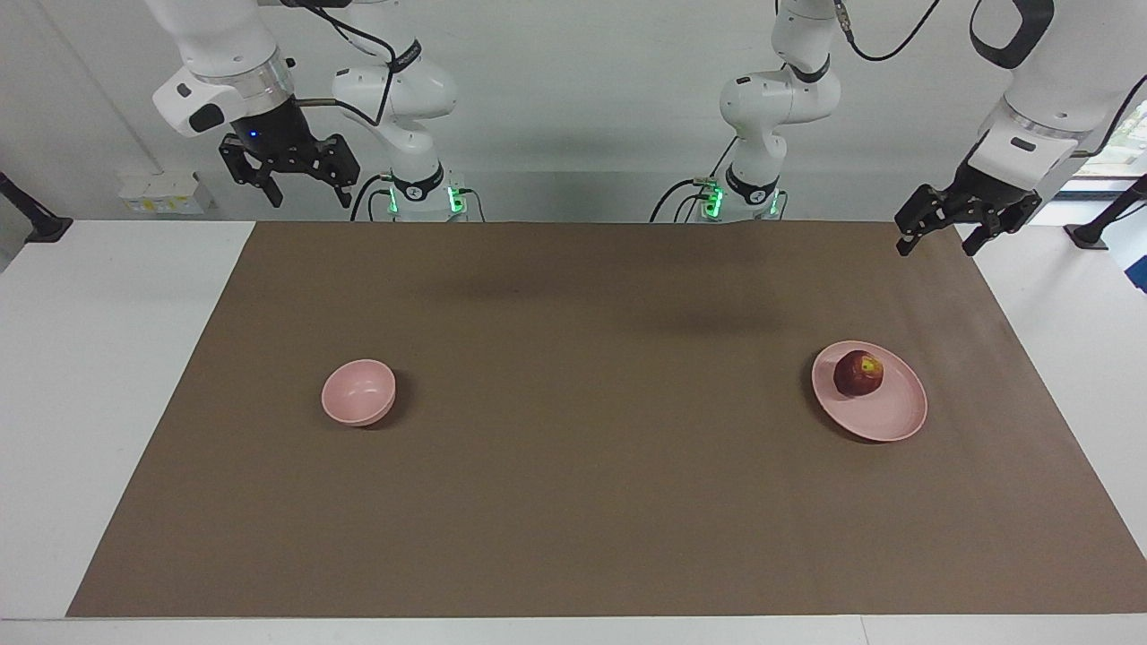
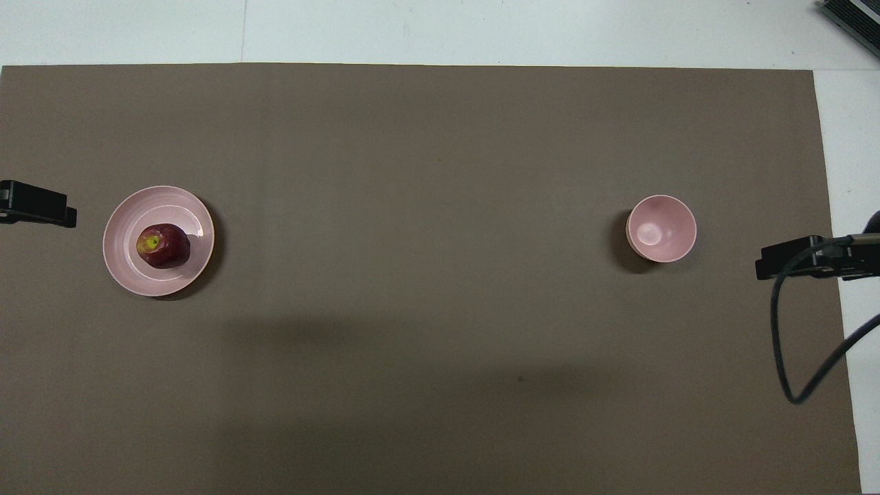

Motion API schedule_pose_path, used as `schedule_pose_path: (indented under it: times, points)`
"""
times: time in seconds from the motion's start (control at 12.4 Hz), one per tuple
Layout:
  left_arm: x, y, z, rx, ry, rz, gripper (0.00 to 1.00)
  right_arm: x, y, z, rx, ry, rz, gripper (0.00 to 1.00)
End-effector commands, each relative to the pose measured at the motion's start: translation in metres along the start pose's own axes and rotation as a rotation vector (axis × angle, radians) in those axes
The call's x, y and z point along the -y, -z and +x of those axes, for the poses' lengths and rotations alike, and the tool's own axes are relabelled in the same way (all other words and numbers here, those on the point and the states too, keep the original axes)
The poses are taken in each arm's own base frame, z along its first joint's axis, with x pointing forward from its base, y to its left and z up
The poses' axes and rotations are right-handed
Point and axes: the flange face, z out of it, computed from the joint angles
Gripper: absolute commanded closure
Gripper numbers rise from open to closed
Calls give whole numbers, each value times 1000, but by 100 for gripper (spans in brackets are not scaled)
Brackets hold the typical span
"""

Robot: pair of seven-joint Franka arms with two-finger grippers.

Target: Move apple from plate to bowl

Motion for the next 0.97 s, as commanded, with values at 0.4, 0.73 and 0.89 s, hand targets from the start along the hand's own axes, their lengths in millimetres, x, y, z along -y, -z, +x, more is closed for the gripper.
schedule_pose_path:
  times: [0.4,0.73,0.89]
  points:
    - [-4,5,-6,-3,-6,11,0,-2,1,-2,7,-5,22,0]
    - [-5,-1,-7,2,-7,11,0,-1,0,-2,9,-4,22,0]
    - [-4,-12,-4,0,-7,11,0,-1,1,-2,7,-4,22,0]
